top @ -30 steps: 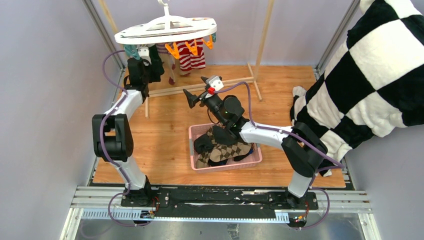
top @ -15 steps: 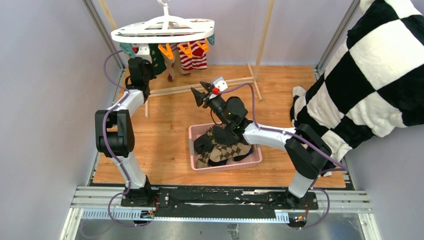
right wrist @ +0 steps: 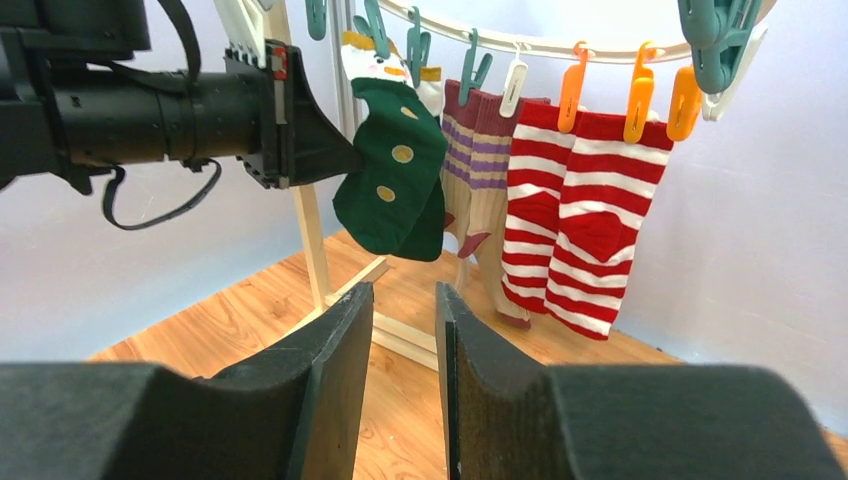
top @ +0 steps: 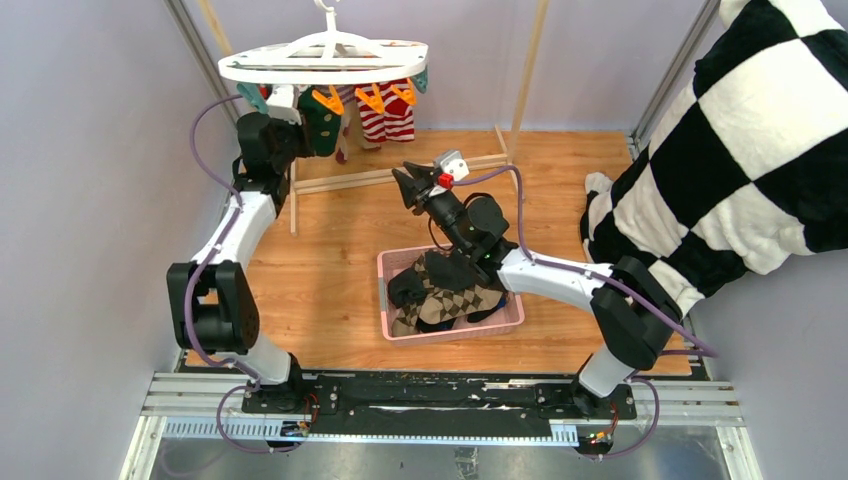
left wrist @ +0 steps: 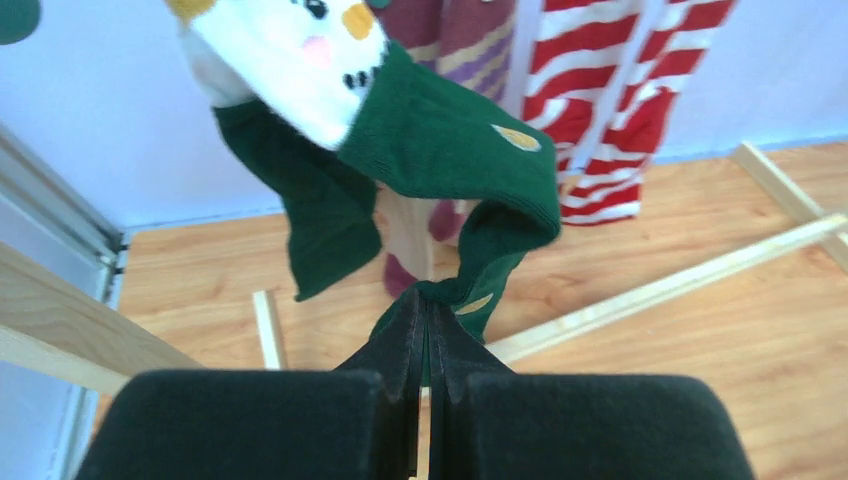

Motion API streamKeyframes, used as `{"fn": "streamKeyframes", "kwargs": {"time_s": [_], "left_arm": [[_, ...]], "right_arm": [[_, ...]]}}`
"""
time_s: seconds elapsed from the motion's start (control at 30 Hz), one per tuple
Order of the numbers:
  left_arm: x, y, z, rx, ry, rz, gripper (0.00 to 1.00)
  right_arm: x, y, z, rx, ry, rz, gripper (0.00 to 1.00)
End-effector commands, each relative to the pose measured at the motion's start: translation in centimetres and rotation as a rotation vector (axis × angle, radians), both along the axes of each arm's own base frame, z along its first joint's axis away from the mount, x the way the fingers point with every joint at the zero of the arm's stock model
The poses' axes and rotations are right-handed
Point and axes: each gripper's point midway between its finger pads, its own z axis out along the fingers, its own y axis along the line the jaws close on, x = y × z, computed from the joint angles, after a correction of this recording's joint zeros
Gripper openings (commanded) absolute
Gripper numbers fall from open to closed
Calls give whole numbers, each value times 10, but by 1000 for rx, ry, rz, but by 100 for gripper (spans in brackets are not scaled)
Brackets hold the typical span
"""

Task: Remove the socks clipped to the hanger
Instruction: Remove the sock from the hanger.

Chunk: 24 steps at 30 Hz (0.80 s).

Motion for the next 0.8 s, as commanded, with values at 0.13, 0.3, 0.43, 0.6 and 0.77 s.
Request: {"fn": "streamKeyframes", "kwargs": {"time_s": [0.13, 0.3, 0.43, 0.6, 0.77], "left_arm": [[-73, -55, -13, -88, 207, -247, 0], [-129, -97, -7, -38, 265, -403, 0], [-167, -132, 3, 66, 268, -524, 0], [-197, -173, 10, 167, 313, -635, 0], [-209, -201, 36, 216, 294, -691, 0]], "right_arm": [[-3, -11, 0, 11, 45, -6, 36], [-20, -18, 21, 42, 31, 23, 37], [-38, -33, 47, 77, 23, 35, 38], [-49, -57, 58, 82, 30, -1, 40], [-61, -54, 52, -8, 53, 61, 67]]}}
